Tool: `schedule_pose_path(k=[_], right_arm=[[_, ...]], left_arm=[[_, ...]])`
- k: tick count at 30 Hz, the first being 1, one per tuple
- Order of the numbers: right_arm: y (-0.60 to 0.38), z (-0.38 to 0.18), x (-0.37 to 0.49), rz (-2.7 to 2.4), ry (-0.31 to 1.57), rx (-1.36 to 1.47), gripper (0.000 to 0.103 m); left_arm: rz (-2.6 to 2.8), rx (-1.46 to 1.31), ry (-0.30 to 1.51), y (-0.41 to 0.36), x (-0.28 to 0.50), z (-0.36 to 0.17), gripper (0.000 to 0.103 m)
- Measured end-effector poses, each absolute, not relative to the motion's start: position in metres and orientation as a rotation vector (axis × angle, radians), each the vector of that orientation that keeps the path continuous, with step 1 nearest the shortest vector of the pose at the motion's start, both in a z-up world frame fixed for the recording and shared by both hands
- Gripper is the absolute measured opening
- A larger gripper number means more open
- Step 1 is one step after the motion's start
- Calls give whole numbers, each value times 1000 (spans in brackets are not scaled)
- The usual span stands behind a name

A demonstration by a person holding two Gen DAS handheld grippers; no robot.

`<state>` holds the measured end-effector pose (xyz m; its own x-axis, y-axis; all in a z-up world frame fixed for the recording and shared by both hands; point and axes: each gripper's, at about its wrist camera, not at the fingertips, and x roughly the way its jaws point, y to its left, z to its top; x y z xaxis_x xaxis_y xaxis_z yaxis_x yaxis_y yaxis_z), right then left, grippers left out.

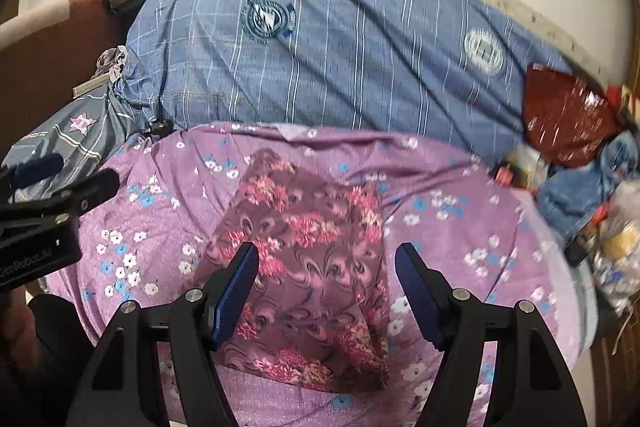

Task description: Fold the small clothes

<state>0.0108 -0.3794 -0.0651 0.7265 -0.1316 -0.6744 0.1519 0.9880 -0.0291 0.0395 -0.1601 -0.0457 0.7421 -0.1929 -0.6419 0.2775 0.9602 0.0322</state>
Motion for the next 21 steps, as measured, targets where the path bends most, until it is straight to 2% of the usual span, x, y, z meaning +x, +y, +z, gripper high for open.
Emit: schedule_pose_path(k=[8, 11, 14, 17, 18, 19, 20, 21], right_arm=[[-466, -161, 65, -89, 972, 316, 72], [-490, -189, 82, -13, 1000, 513, 71], [-488, -207, 99, 47, 1027, 542, 72], [-482, -213, 101, 62, 1003, 589, 73], [-478, -213, 100, 58, 999, 568, 66], [-475, -211, 99, 61, 992, 552, 53], [-474, -210, 98, 64, 982, 545, 44], [-474, -206, 99, 77, 971, 545, 29]], left_arm=[[-406, 84, 1015, -183, 123, -138, 88], [-450, 44, 1116, -195, 157, -170, 84], [-503, -50, 1184, -199, 179, -191, 83], [-556, -145, 1190, -193, 194, -195, 73], [-585, -156, 1186, -193, 197, -193, 60], [-616, -150, 1177, -194, 199, -191, 52], [-624, -121, 1166, -196, 200, -189, 49], [-634, -106, 1158, -196, 201, -188, 38]])
